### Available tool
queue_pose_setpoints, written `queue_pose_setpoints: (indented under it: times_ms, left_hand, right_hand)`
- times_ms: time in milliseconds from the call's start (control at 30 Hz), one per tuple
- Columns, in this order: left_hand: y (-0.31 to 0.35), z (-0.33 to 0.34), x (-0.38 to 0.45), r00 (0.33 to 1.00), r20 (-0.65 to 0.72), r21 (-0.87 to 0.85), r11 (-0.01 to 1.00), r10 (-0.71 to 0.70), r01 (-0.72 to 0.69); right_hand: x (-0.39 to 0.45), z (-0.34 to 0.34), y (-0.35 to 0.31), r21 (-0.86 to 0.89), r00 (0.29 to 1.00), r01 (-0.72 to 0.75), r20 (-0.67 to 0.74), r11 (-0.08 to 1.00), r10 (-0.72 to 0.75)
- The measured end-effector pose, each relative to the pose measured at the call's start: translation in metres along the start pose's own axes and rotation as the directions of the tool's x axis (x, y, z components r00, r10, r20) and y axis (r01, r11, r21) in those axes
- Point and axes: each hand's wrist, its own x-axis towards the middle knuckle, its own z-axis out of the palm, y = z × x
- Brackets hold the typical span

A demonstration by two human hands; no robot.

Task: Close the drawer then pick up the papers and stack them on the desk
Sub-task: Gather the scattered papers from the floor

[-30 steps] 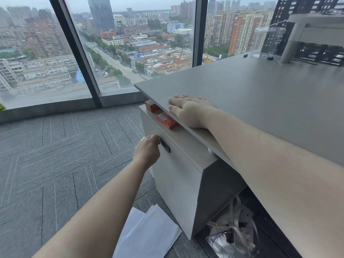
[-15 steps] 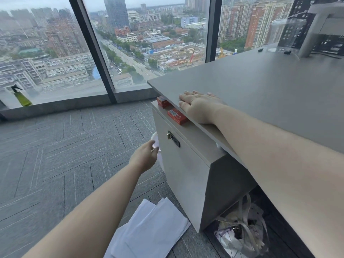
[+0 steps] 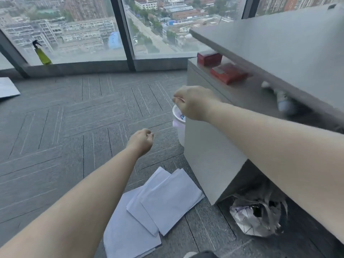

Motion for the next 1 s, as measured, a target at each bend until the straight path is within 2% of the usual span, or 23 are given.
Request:
queue_pose_setpoints:
  times_ms: [100, 200, 400, 533, 700, 800, 867, 933, 967, 1000]
  left_hand:
    - [-0.047, 0.034, 0.015, 0.996, 0.048, 0.009, 0.997, -0.079, 0.078]
    - [-0.103, 0.076, 0.024, 0.977, 0.114, 0.013, 0.984, -0.178, 0.178]
    - [-0.21, 0.167, 0.019, 0.885, 0.228, -0.054, 0.902, -0.406, 0.428]
    - [-0.275, 0.218, -0.003, 0.77, 0.273, -0.032, 0.795, -0.576, 0.606]
    - [-0.333, 0.265, -0.032, 0.592, 0.307, -0.097, 0.595, -0.745, 0.798]
    - [-0.35, 0.284, -0.046, 0.461, 0.283, -0.095, 0.454, -0.841, 0.886]
    - [-0.354, 0.292, -0.055, 0.356, 0.274, -0.138, 0.33, -0.893, 0.934]
    - [-0.36, 0.3, -0.059, 0.275, 0.273, -0.179, 0.233, -0.922, 0.956]
    - [-0.363, 0.302, -0.059, 0.248, 0.262, -0.183, 0.204, -0.933, 0.962]
    - [-0.366, 0.303, -0.059, 0.229, 0.242, -0.177, 0.189, -0.943, 0.966]
  right_hand:
    - [0.021, 0.081, -0.007, 0.071, 0.984, -0.057, 0.175, 0.996, 0.044]
    - [0.039, 0.17, -0.008, 0.065, 0.937, -0.111, 0.339, 0.992, 0.083]
    - [0.042, 0.353, 0.014, 0.075, 0.772, -0.351, 0.588, 0.933, 0.243]
    - [0.011, 0.443, 0.032, 0.007, 0.589, -0.495, 0.737, 0.869, 0.33]
    - [-0.021, 0.511, 0.056, -0.061, 0.405, -0.711, 0.778, 0.701, 0.479]
    - [-0.034, 0.532, 0.064, -0.079, 0.28, -0.855, 0.761, 0.513, 0.585]
    - [-0.043, 0.544, 0.069, -0.07, 0.153, -0.954, 0.722, 0.291, 0.675]
    - [-0.052, 0.554, 0.07, -0.002, 0.011, -1.0, 0.712, 0.018, 0.702]
    - [-0.058, 0.564, 0.073, 0.034, -0.027, -0.997, 0.696, -0.07, 0.717]
    - [-0.064, 0.573, 0.077, 0.063, -0.04, -0.992, 0.675, -0.111, 0.737]
